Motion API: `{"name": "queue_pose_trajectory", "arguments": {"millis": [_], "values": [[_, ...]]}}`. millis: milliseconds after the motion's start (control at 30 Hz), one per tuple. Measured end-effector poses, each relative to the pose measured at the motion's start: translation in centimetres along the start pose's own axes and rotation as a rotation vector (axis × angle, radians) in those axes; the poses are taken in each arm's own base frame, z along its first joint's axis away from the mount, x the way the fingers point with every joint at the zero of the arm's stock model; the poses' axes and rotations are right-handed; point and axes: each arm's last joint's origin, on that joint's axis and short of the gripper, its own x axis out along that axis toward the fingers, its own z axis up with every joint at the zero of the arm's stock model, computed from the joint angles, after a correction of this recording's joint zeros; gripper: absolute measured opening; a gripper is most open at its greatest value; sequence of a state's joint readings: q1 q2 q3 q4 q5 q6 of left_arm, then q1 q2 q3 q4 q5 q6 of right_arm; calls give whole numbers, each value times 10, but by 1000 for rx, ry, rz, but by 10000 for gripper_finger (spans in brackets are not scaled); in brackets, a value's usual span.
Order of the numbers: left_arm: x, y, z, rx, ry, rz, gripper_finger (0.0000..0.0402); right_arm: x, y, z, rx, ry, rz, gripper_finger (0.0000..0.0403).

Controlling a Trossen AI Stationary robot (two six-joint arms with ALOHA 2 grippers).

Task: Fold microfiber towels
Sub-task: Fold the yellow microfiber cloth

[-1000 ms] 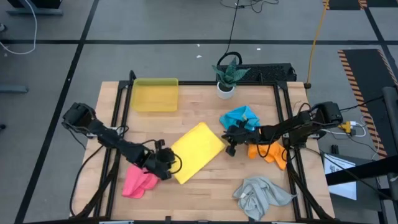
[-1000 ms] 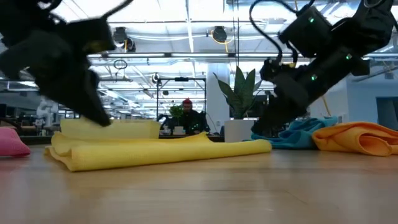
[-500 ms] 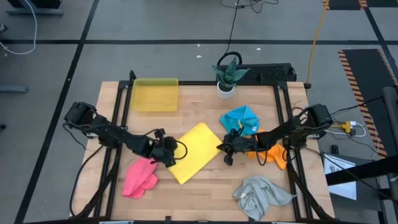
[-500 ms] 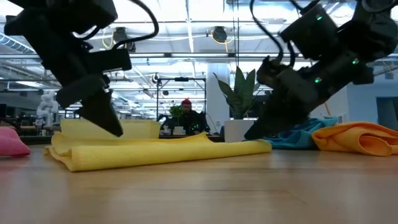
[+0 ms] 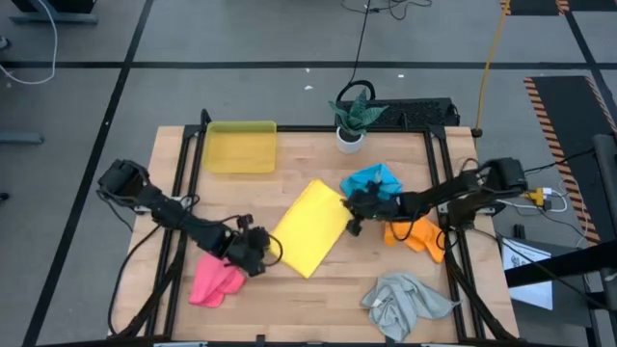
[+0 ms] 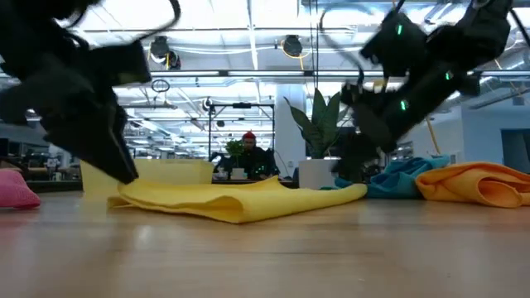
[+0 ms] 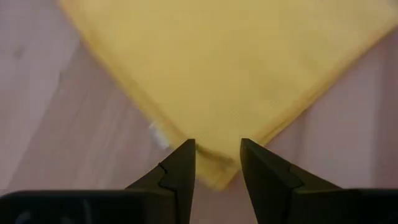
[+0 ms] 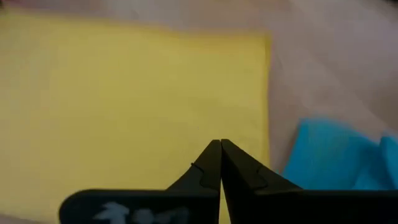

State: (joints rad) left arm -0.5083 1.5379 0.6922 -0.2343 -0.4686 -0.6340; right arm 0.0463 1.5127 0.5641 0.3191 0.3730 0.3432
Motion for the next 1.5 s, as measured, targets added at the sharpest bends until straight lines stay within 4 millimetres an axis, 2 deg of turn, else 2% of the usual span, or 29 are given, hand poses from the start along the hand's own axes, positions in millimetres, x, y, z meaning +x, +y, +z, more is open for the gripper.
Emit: {"name": "queue_pose_trajectory", "arguments": {"millis": [133, 233, 300, 433, 567, 733, 867, 933, 1033, 1167, 1333, 1433, 1500], "values": [[-2, -8, 11, 21, -148, -16, 131, -12, 7, 10, 3, -49, 103, 0], [1, -3, 21, 14, -205, 10, 131, -11, 16, 3, 29, -21, 146, 0], [7, 4, 26, 1, -231, 73, 131, -5, 21, -9, 32, 24, 119, 0], [24, 17, 28, 26, -183, 124, 131, 8, 26, -25, 40, 53, 72, 0], [41, 20, 16, 25, -46, 92, 131, 21, 18, -31, 67, 87, 27, 0], [42, -3, 2, 28, -6, -33, 131, 29, -3, -23, 63, 95, -4, 0], [30, -28, -4, 121, -47, -181, 131, 28, -17, -14, 40, 88, -12, 0], [23, -36, -2, 175, -122, -183, 131, 25, -17, -9, 50, 79, 39, 0], [18, -40, 9, 188, -269, -100, 131, 17, -6, -5, 56, 62, 142, 0], [22, -31, 19, 167, -340, 4, 131, 9, 20, -4, 45, -14, 269, 0], [38, 0, 36, 119, -317, 110, 131, 8, 53, -14, 15, -33, 375, 0], [50, 23, 44, 100, -257, 126, 131, 16, 64, -18, -7, -17, 341, 0], [56, 38, 44, 87, -199, 154, 131, 23, 64, -20, -12, -8, 287, 0]]}}
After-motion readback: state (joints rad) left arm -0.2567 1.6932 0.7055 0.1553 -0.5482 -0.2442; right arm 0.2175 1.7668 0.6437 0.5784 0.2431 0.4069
